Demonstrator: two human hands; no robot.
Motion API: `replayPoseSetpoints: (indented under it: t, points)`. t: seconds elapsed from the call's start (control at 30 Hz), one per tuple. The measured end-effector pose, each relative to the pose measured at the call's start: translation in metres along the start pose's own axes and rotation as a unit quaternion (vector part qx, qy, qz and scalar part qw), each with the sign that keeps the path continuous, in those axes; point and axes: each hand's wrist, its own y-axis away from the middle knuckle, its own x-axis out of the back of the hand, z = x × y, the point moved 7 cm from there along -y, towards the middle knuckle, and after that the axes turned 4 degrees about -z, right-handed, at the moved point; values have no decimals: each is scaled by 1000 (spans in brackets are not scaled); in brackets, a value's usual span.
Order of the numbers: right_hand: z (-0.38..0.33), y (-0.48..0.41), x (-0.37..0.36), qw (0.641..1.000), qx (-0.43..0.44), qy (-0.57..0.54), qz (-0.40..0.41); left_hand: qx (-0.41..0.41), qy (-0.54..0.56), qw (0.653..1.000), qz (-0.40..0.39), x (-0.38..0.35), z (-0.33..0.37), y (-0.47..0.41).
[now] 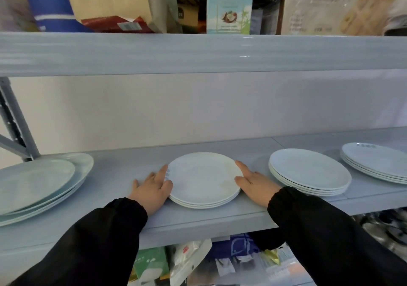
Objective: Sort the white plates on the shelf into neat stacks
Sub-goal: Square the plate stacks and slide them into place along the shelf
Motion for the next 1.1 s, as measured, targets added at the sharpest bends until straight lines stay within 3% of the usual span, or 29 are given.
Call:
replayPoseSetpoints:
  t: [0.3, 0.63, 1.1]
  points:
    - [7, 9, 9, 995, 2, -74, 72, -37, 15, 999, 7, -8, 16, 2]
    - [5, 11, 11, 985, 23, -147, 87, -52, 57, 997, 21, -3, 12, 4]
    - [13, 11, 11, 980, 39, -157, 116, -66, 126, 986, 82, 4, 9, 11]
